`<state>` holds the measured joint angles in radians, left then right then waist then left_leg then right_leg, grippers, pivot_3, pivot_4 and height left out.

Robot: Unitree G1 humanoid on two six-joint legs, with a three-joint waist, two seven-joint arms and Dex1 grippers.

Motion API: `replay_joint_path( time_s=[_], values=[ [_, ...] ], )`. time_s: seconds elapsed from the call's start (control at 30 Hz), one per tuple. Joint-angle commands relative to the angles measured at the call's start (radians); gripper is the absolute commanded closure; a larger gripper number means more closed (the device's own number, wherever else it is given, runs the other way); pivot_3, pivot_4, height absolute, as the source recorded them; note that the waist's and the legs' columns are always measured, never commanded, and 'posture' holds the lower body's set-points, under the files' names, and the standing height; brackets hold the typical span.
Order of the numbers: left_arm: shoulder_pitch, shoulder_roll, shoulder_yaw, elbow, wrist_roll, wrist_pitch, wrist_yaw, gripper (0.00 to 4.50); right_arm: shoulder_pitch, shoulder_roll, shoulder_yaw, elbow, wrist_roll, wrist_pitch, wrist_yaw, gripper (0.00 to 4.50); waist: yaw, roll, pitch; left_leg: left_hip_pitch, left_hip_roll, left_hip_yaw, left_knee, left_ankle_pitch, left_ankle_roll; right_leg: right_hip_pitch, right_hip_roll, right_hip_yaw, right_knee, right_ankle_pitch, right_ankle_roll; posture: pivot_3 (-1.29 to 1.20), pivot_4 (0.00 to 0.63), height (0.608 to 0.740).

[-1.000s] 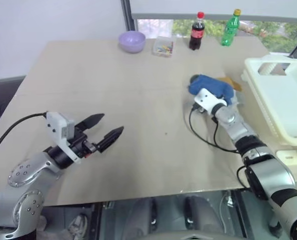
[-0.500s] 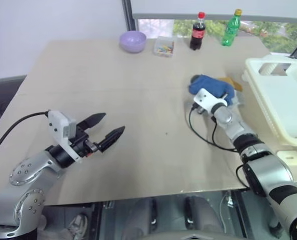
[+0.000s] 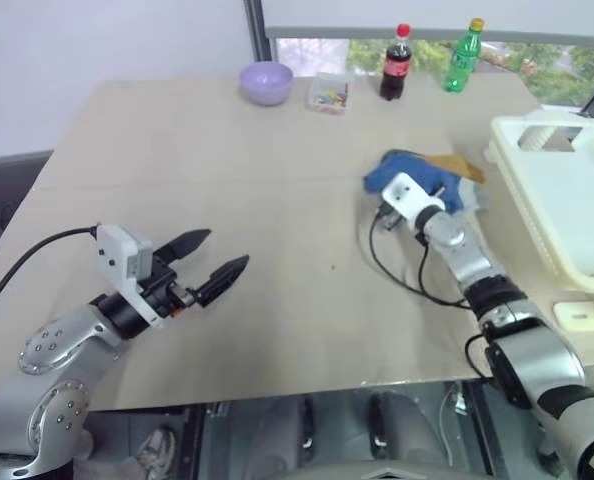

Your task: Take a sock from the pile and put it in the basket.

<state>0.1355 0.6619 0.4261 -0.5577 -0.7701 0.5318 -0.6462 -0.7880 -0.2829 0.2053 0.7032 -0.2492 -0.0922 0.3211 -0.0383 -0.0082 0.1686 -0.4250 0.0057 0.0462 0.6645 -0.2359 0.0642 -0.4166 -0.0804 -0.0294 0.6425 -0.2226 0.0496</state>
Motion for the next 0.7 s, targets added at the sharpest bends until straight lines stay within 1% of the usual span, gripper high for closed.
replay_joint_path(
  time_s=[0.03,0.13,0.2,0.27,0.3,0.37,0.4,0.43,0.47,0.5,0.53,0.6,0.7],
  values=[
    [-0.013,0.007,0.030,-0.005,-0.011,-0.010,0.003,0.00,0.102,0.005,0.010,-0.297,0.081,0.164,0.155,4.46,0.002,0.000,0.000,0.000,0.000,0.000,0.000,0.000,0.000,0.000,0.000,0.000,0.000,0.000,0.000,0.00,0.150,0.740],
    [-0.016,0.009,0.028,0.008,-0.008,-0.006,-0.001,0.00,0.211,0.004,0.059,-0.535,0.128,0.345,0.275,4.46,0.004,0.000,0.000,0.000,0.000,0.000,0.000,0.000,0.000,0.000,0.000,0.000,0.000,0.000,0.000,0.00,0.150,0.740],
    [-0.014,0.012,0.023,0.020,0.000,-0.005,-0.007,0.00,0.283,-0.033,0.127,-0.705,0.183,0.446,0.416,4.46,0.006,0.000,0.000,0.000,0.000,-0.001,0.000,0.000,0.000,0.000,0.000,-0.001,0.000,0.000,0.000,0.00,0.150,0.740],
    [-0.010,0.019,0.015,0.036,0.023,-0.012,-0.014,0.00,0.339,-0.038,0.141,-0.872,0.267,0.589,0.471,3.90,0.008,0.000,0.000,0.000,0.000,-0.001,0.000,-0.001,0.002,0.000,0.000,-0.001,0.000,0.000,0.000,0.00,0.150,0.740],
    [-0.010,0.023,0.006,0.044,0.040,-0.013,-0.013,0.00,0.364,-0.060,0.146,-0.950,0.294,0.644,0.493,3.62,0.009,0.000,0.000,0.000,0.000,-0.001,0.000,-0.001,0.002,0.000,-0.001,-0.001,0.000,0.000,0.000,0.00,0.150,0.740],
    [-0.020,0.028,-0.020,0.053,0.062,-0.010,-0.011,0.00,0.385,-0.090,0.130,-1.032,0.322,0.714,0.505,2.61,0.011,0.000,0.000,0.000,0.001,-0.001,0.000,-0.003,0.004,0.000,-0.001,-0.001,0.000,0.000,0.000,0.00,0.150,0.740],
    [-0.025,0.028,-0.030,0.056,0.069,-0.009,-0.013,0.00,0.387,-0.100,0.126,-1.051,0.328,0.733,0.504,2.25,0.012,0.000,0.000,0.001,0.001,-0.001,0.000,-0.003,0.004,0.000,-0.003,-0.001,0.000,0.000,0.000,0.00,0.150,0.740],
    [-0.038,0.024,-0.043,0.059,0.061,0.004,-0.011,0.00,0.391,-0.110,0.121,-1.062,0.327,0.740,0.495,1.75,0.015,0.000,0.000,0.001,0.001,-0.001,0.001,-0.003,0.004,0.000,-0.005,-0.001,0.000,-0.001,-0.002,0.00,0.150,0.740],
    [-0.056,0.022,-0.085,0.067,0.073,0.022,-0.009,0.00,0.400,-0.133,0.119,-1.077,0.317,0.729,0.490,1.28,0.020,0.000,0.000,0.001,0.000,-0.001,0.001,-0.003,0.004,0.000,-0.005,-0.001,0.000,-0.002,-0.004,0.00,0.150,0.740],
    [-0.070,0.021,-0.115,0.075,0.081,0.034,-0.007,0.00,0.405,-0.150,0.119,-1.087,0.310,0.721,0.486,1.28,0.027,0.000,0.000,0.002,0.000,-0.001,0.002,-0.003,0.004,0.001,-0.005,-0.001,0.000,-0.002,-0.004,0.00,0.150,0.740],
    [-0.094,0.012,-0.179,0.095,0.119,0.039,0.001,0.00,0.417,-0.163,0.100,-1.108,0.328,0.717,0.491,1.28,0.030,0.000,0.000,0.003,0.000,-0.001,0.002,-0.003,0.004,0.002,-0.005,-0.002,0.000,-0.002,-0.004,0.00,0.150,0.740],
    [-0.137,-0.016,-0.267,0.134,0.171,0.050,0.025,0.00,0.432,-0.165,0.056,-1.134,0.366,0.723,0.484,1.28,0.039,0.000,0.000,0.003,0.000,-0.001,0.003,-0.003,0.004,0.003,-0.005,-0.002,0.000,-0.002,-0.004,0.00,0.150,0.740],
    [-0.224,-0.095,-0.374,0.217,0.244,0.060,0.087,0.00,0.460,-0.193,0.004,-1.156,0.362,0.654,0.456,1.28,0.049,-0.001,-0.001,0.004,-0.001,0.000,0.003,-0.003,0.005,0.004,-0.001,-0.001,0.000,-0.002,-0.004,0.00,0.150,0.740]
  ],
)
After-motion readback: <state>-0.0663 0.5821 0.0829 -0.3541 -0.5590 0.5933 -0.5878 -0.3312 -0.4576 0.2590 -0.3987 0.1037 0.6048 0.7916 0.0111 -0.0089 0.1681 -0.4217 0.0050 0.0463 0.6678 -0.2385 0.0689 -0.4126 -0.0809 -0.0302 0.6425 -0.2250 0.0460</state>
